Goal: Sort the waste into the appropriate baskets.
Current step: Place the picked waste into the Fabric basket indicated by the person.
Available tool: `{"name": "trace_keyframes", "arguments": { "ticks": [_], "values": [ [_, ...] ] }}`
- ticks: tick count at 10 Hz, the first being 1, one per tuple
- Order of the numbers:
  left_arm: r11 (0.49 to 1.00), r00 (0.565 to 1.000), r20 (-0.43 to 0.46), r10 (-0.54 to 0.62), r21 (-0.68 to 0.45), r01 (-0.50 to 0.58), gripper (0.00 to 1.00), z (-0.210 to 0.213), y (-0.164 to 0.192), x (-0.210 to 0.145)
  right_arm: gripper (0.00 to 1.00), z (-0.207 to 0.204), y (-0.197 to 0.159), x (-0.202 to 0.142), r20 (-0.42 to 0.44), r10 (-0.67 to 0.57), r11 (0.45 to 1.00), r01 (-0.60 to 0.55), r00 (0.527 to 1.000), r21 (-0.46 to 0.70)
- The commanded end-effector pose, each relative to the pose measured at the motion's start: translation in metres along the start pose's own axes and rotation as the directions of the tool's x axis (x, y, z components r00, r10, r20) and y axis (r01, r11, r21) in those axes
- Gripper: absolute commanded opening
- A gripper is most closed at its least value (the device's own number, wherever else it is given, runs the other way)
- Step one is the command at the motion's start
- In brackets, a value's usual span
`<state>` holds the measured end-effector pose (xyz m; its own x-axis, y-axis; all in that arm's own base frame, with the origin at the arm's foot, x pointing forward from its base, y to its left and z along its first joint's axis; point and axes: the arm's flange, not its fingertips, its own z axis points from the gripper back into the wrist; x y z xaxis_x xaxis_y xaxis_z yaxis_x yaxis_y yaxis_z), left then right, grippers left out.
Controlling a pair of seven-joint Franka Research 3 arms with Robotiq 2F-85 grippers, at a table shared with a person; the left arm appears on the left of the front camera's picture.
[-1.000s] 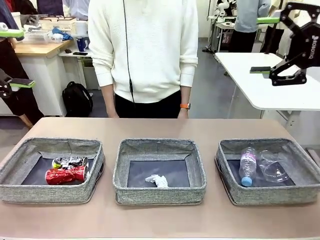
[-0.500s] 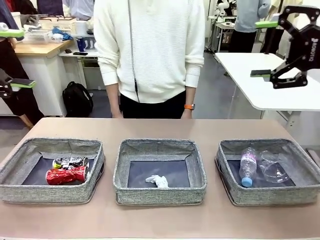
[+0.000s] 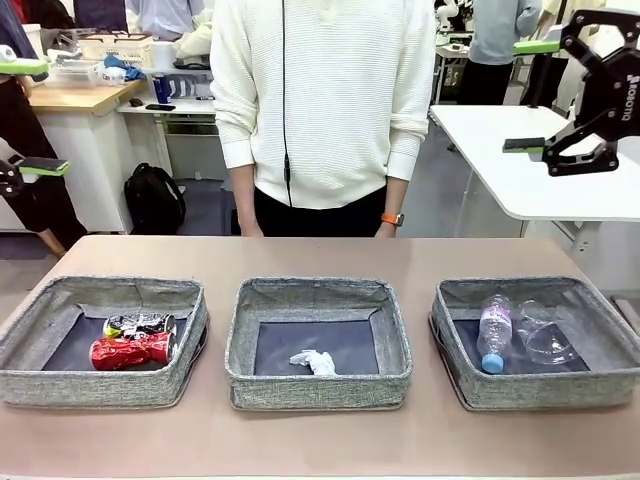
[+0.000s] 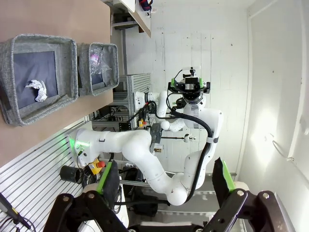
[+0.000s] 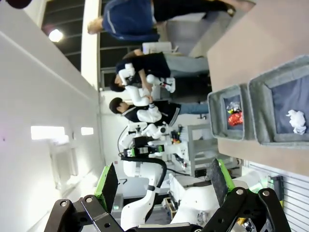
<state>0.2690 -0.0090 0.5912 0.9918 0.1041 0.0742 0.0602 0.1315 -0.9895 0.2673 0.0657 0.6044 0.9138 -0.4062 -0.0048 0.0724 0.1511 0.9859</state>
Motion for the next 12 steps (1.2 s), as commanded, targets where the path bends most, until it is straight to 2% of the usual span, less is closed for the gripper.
{"name": "trace_keyframes", "arguments": {
  "ticks": [1, 12],
  "values": [
    [1.0, 1.0, -0.013, -0.018, 0.002, 0.018, 1.0, 0.0027, 0.0009, -0.0008, 1.0, -0.0033, 0.004, -0.0011, -0.001, -0.019, 1.0, 0.019, 1.0, 0.023],
    [1.0, 1.0, -0.013, -0.018, 0.002, 0.018, 1.0, 0.0027, 0.0009, -0.0008, 1.0, -0.0033, 0.004, -0.0011, -0.001, -0.019, 1.0, 0.019, 1.0, 0.023]
  ]
}}
